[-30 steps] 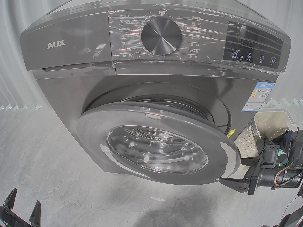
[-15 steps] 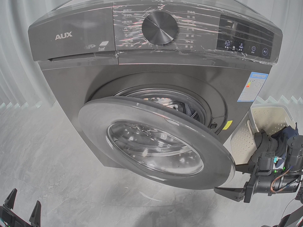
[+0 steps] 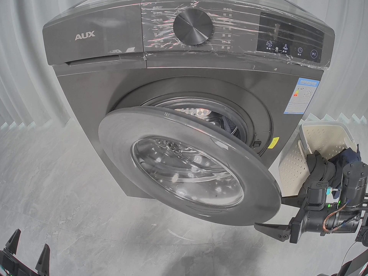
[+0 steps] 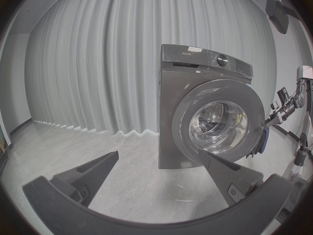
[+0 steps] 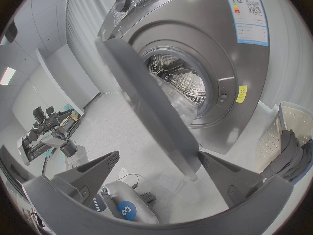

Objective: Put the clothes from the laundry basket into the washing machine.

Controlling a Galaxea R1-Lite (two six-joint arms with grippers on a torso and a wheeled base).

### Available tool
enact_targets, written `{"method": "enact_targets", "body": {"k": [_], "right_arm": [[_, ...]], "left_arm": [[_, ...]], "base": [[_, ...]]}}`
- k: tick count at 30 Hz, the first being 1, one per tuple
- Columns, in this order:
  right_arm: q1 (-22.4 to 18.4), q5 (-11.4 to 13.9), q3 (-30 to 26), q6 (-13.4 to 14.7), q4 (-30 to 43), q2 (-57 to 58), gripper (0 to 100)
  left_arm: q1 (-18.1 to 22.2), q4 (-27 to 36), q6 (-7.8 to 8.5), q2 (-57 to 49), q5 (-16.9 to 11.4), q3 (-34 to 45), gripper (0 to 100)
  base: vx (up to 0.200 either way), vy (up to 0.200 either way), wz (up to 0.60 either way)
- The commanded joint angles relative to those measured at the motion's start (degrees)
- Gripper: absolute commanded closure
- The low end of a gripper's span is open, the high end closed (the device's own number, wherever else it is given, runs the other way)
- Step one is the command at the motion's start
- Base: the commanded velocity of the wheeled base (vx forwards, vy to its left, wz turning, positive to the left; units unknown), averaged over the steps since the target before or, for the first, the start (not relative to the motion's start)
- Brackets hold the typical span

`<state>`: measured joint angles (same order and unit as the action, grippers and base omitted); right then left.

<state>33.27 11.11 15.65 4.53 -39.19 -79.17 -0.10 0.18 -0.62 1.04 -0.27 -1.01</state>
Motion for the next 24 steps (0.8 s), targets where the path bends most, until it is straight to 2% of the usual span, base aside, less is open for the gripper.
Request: {"method": "enact_targets", "body": {"k": [1, 6, 13, 19, 24], "right_arm": [[2.42, -0.03, -0.71, 0.21, -0.01, -0.46, 0], [4.35, 0.06, -1.68, 0.39, -0.01, -0.11, 0], [3.47, -0.03, -1.24, 0.56, -0.09, 0.15, 0], [2.59, -0.38, 0.87, 0.39, -0.09, -1.52, 0], [3.56, -0.38, 1.49, 0.3, -0.27, -3.72, 0]], "left_arm": [[0.01, -0.01, 0.01, -0.86, 0.0, 0.92, 0], [0.01, -0.01, 0.01, -0.86, 0.0, 0.92, 0], [0.01, -0.01, 0.01, -0.77, 0.0, 0.92, 0], [0.01, -0.01, 0.01, -0.86, 0.09, 0.92, 0], [0.01, -0.01, 0.01, -0.86, 0.09, 0.92, 0]], "base": [[0.0, 0.0, 0.0], [0.0, 0.0, 0.0], [0.0, 0.0, 0.0], [-0.2, 0.0, 0.0], [0.0, 0.0, 0.0]]}}
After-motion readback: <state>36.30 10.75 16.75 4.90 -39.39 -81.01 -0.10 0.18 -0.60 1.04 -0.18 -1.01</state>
